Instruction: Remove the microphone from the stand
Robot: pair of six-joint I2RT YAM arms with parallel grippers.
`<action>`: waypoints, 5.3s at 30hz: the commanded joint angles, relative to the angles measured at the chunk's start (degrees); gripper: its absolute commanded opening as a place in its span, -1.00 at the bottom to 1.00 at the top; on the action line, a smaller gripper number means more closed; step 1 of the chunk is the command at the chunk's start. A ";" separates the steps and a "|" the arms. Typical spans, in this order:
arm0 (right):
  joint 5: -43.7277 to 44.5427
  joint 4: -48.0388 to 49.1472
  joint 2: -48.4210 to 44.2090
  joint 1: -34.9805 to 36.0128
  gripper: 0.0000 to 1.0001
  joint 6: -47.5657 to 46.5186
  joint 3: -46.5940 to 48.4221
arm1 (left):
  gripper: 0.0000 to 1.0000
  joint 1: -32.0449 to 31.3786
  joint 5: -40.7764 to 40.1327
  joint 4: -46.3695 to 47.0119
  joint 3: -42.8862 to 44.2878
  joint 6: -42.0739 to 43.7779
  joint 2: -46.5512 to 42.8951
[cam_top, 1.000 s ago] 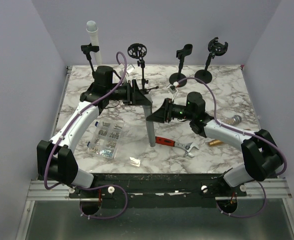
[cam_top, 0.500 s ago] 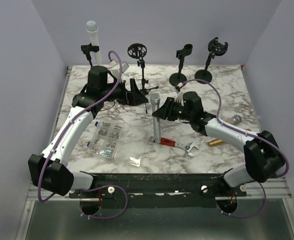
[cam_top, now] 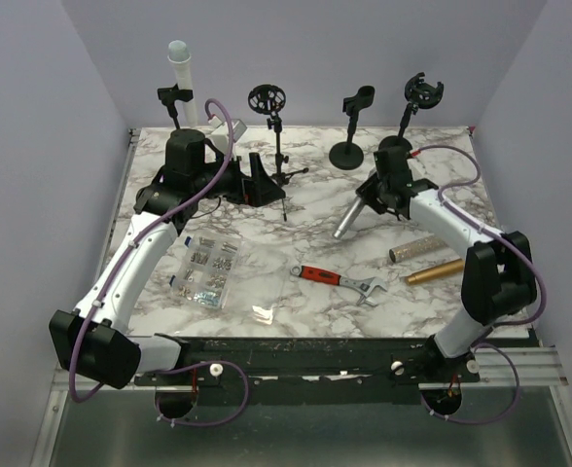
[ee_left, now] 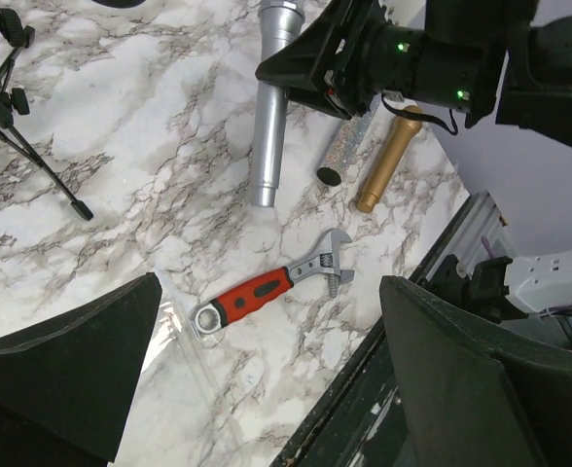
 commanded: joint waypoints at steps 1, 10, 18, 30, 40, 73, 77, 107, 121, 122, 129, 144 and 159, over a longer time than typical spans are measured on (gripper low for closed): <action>15.89 -21.31 5.59 -1.75 -0.99 12.59 9.90 | 0.97 0.05 -1.67 0.45 0.23 1.08 -2.01; 15.33 -27.28 11.62 -7.47 -0.99 16.02 13.51 | 0.97 -0.05 -1.58 0.93 -0.12 0.66 -2.51; 19.37 -28.98 12.75 -9.95 -0.99 19.16 12.34 | 0.97 -0.04 -1.57 1.15 -0.30 0.60 -2.33; 22.66 -29.05 13.82 -11.04 -0.99 21.17 9.65 | 0.97 -0.11 -1.81 1.22 -0.48 0.47 -1.52; 22.81 -27.66 14.12 -11.25 -0.99 21.50 6.74 | 0.97 -0.10 -1.83 1.33 -0.65 0.28 -0.94; 20.66 -26.39 13.80 -11.59 -0.34 17.20 5.84 | 0.97 -0.11 -1.39 1.53 -0.74 -0.02 -0.04; 20.89 -26.15 13.04 -11.60 -0.07 16.67 5.67 | 0.97 -0.09 -1.13 1.69 -0.81 -0.07 -0.02; -31.75 29.00 -9.09 -10.40 1.00 -19.08 -18.07 | 0.97 -0.04 -2.71 4.16 -2.93 -1.12 0.84; -47.59 57.59 12.10 -0.72 1.00 8.65 -10.01 | 0.97 -0.04 -16.20 5.47 -6.12 1.94 -6.04; -47.58 59.70 13.71 -0.70 1.00 10.43 -8.93 | 0.97 -0.04 -16.81 5.59 -6.36 1.95 -6.39; -47.77 62.81 24.56 -0.71 0.90 17.75 2.32 | 0.97 -0.05 -18.62 6.32 -7.16 2.48 -8.67; -48.90 71.98 37.77 0.33 0.41 32.61 13.75 | 0.97 -0.04 -16.03 6.83 -7.03 1.68 -10.06; -49.70 73.93 44.05 1.15 0.01 36.41 19.83 | 0.97 -0.04 -16.40 6.62 -6.99 1.95 -9.80</action>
